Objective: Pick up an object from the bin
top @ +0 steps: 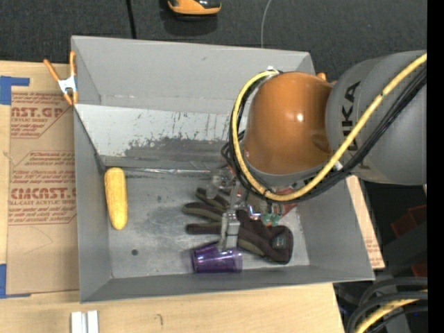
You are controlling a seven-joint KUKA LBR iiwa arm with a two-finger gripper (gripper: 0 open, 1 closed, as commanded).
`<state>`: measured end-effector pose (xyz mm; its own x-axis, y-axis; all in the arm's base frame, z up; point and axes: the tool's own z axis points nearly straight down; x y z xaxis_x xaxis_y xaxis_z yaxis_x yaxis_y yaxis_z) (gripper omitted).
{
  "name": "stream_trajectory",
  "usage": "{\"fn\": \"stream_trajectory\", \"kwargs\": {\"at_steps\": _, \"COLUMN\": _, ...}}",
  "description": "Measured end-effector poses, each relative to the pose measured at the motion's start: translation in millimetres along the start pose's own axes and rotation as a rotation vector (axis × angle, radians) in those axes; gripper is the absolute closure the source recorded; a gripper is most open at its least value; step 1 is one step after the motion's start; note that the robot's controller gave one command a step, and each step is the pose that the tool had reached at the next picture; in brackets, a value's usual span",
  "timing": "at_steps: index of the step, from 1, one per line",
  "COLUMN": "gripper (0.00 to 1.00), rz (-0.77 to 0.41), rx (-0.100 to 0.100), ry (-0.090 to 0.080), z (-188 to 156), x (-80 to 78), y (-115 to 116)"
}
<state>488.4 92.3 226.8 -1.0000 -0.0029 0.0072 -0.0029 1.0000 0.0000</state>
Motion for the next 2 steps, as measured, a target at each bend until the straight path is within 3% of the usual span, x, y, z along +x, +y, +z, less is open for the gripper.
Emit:
{"fn": "stream_trajectory", "kwargs": {"at_steps": 1, "gripper": 0.0, "rz": 0.003, "rx": -0.001, "ry": -0.008, "z": -4.2, "x": -1.7, "y": -0.6}}
{"fn": "stream_trajectory", "kwargs": {"at_steps": 2, "gripper": 0.0, "rz": 0.032, "rx": -0.002, "ry": -0.013, "z": 64.0, "x": 0.2, "y": -38.4}}
